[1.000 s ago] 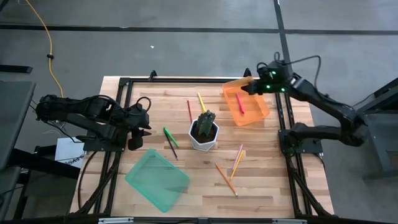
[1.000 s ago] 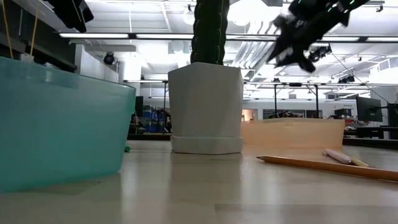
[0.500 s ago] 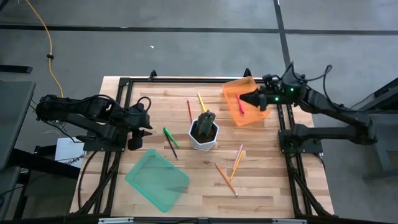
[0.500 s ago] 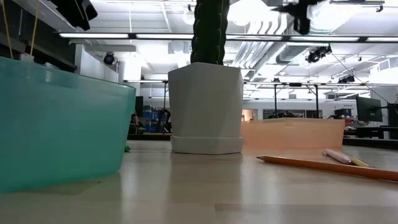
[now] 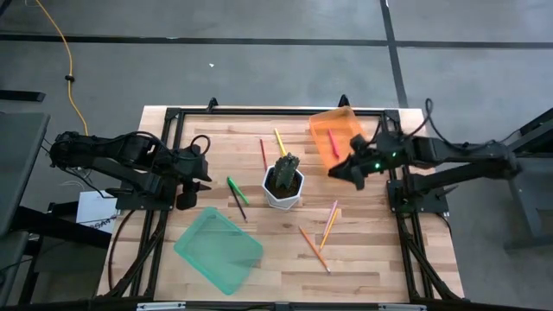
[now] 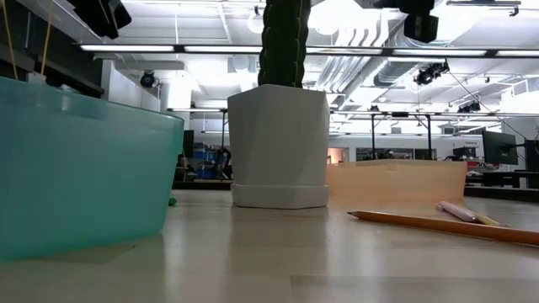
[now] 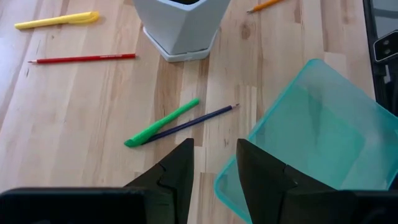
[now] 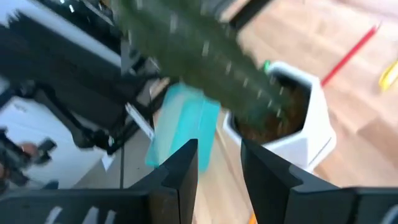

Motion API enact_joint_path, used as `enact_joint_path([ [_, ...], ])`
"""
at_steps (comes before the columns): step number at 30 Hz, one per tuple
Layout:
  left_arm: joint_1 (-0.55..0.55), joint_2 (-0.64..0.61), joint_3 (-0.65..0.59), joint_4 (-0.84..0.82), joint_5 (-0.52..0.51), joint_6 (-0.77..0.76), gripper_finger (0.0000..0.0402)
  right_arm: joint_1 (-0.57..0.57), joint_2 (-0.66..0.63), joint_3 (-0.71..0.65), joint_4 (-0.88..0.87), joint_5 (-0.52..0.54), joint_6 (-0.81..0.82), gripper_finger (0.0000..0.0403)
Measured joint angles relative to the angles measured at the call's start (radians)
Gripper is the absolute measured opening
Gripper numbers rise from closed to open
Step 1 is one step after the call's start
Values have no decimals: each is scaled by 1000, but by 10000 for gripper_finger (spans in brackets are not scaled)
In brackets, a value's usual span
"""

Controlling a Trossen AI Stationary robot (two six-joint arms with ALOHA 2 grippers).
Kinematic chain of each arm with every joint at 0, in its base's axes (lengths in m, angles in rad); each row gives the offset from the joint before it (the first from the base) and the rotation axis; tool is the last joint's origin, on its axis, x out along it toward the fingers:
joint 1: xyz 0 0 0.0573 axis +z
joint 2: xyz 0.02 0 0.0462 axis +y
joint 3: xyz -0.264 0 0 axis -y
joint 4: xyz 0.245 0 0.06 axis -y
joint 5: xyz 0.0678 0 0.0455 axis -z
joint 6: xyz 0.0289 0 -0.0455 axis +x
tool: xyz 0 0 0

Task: Sort pens & pencils
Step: Put the purple pen into the orange bin

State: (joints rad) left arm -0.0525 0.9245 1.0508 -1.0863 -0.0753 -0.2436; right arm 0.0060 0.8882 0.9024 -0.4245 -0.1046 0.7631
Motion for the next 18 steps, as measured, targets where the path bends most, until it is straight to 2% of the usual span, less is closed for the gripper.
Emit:
enact_joint_path([
  [5,0,0,0,0,0,-3,108,101,40,0,-55,48,32,112],
  [13,0,0,0,8,-12,-64,108,215,93,0,-270,99,78,112],
  [18,0,0,0,45,-22,-92,108,256,147,0,-320,117,214,112],
])
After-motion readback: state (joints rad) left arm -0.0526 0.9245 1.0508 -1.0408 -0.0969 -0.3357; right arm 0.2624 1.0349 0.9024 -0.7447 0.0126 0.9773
